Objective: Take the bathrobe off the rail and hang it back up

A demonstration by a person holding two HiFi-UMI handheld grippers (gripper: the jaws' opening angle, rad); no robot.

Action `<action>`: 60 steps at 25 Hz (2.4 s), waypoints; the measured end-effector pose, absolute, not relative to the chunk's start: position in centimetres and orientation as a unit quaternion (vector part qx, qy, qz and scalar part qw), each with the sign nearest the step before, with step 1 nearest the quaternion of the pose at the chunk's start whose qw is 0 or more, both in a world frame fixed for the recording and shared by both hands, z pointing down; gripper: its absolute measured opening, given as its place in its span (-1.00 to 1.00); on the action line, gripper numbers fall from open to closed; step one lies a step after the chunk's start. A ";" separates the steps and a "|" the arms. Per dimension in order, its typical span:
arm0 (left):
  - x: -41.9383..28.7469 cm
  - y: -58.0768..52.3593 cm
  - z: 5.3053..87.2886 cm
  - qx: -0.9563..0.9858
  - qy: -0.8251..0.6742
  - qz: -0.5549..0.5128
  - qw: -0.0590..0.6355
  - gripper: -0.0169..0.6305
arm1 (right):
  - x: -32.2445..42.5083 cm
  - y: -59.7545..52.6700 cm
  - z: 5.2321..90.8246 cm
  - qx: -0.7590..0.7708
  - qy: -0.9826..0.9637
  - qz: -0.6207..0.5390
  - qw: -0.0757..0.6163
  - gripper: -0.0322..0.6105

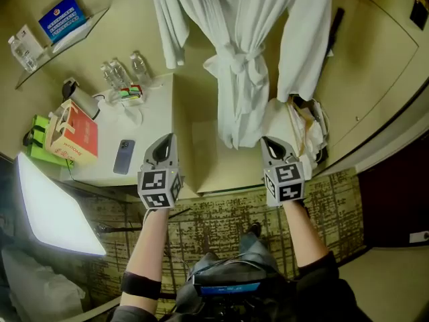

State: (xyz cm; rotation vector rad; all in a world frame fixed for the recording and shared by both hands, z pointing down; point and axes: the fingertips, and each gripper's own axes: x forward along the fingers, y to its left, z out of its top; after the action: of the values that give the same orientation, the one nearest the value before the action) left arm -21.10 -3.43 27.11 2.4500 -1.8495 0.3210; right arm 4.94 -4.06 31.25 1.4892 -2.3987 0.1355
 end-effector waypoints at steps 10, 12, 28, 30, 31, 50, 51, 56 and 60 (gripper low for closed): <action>-24.4 4.1 35.2 0.782 -0.602 0.113 0.115 -0.95 | 5.7 3.5 37.9 0.537 -0.817 0.089 0.189 -0.82; -24.8 5.3 36.1 0.779 -0.603 0.115 0.123 -0.95 | 5.8 4.6 38.7 0.537 -0.816 0.097 0.192 -0.82; -24.5 10.0 37.8 0.775 -0.603 0.118 0.144 -0.95 | 6.5 8.1 39.7 0.535 -0.816 0.109 0.187 -0.82; -24.1 10.3 37.6 0.775 -0.605 0.114 0.143 -0.95 | 6.8 8.2 39.5 0.534 -0.817 0.107 0.186 -0.82; -24.0 10.4 37.4 0.774 -0.607 0.110 0.144 -0.95 | 6.9 8.2 39.4 0.534 -0.818 0.107 0.186 -0.82; -22.3 11.3 37.7 0.770 -0.610 0.122 0.141 -0.95 | 8.0 7.9 40.5 0.519 -0.825 0.114 0.192 -0.82; -22.2 11.1 37.7 0.771 -0.609 0.121 0.140 -0.95 | 7.9 7.7 40.6 0.518 -0.826 0.114 0.191 -0.82; -21.0 9.4 37.7 0.775 -0.605 0.129 0.129 -0.95 | 8.1 6.3 41.0 0.509 -0.831 0.118 0.192 -0.82; -19.5 7.7 37.1 0.775 -0.605 0.132 0.125 -0.95 | 8.8 4.2 40.1 0.497 -0.841 0.114 0.183 -0.82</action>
State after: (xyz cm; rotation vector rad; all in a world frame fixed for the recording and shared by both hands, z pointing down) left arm -19.45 7.66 37.14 2.2591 -1.7623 0.3843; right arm 8.75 4.25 40.13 1.4026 -2.3718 0.3228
